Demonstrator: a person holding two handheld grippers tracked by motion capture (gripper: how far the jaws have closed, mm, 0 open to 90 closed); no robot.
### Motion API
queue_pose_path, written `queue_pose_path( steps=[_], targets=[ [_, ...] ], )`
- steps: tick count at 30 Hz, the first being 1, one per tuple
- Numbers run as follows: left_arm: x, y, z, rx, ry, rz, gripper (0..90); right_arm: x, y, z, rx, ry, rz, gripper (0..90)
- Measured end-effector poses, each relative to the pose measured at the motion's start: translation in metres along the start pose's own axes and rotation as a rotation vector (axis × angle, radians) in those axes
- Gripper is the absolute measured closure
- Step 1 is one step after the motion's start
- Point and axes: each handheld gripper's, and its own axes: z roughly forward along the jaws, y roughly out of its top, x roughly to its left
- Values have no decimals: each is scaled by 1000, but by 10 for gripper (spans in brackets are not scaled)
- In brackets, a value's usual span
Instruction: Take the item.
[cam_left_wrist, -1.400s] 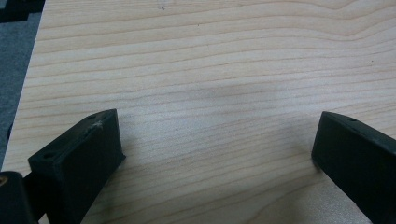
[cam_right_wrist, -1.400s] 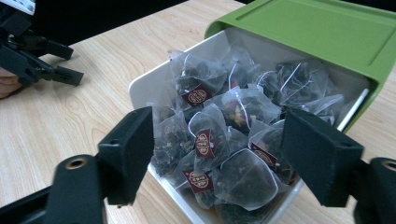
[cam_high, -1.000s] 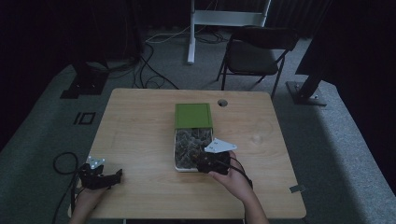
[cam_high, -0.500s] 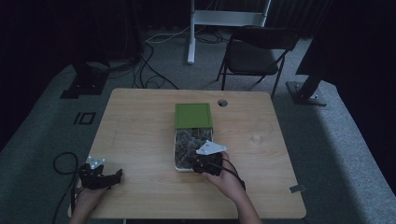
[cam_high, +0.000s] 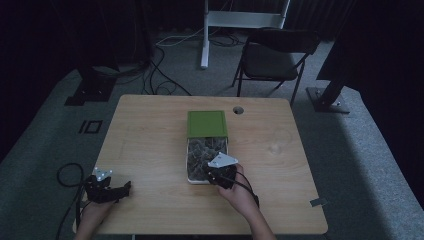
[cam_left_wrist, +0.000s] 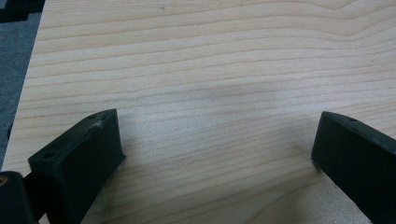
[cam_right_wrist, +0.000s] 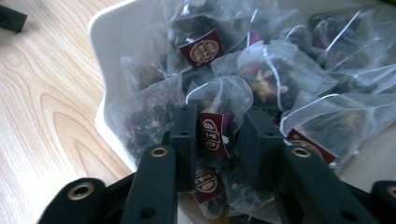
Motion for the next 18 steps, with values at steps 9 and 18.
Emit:
queue_pose_path(
  steps=[9,18],
  targets=[
    [0,0,0,0,0,0,22,-1,1,1,-2,7,-2,807],
    [0,0,0,0,0,0,22,-2,4,-7,-61,18,35,813]
  ],
)
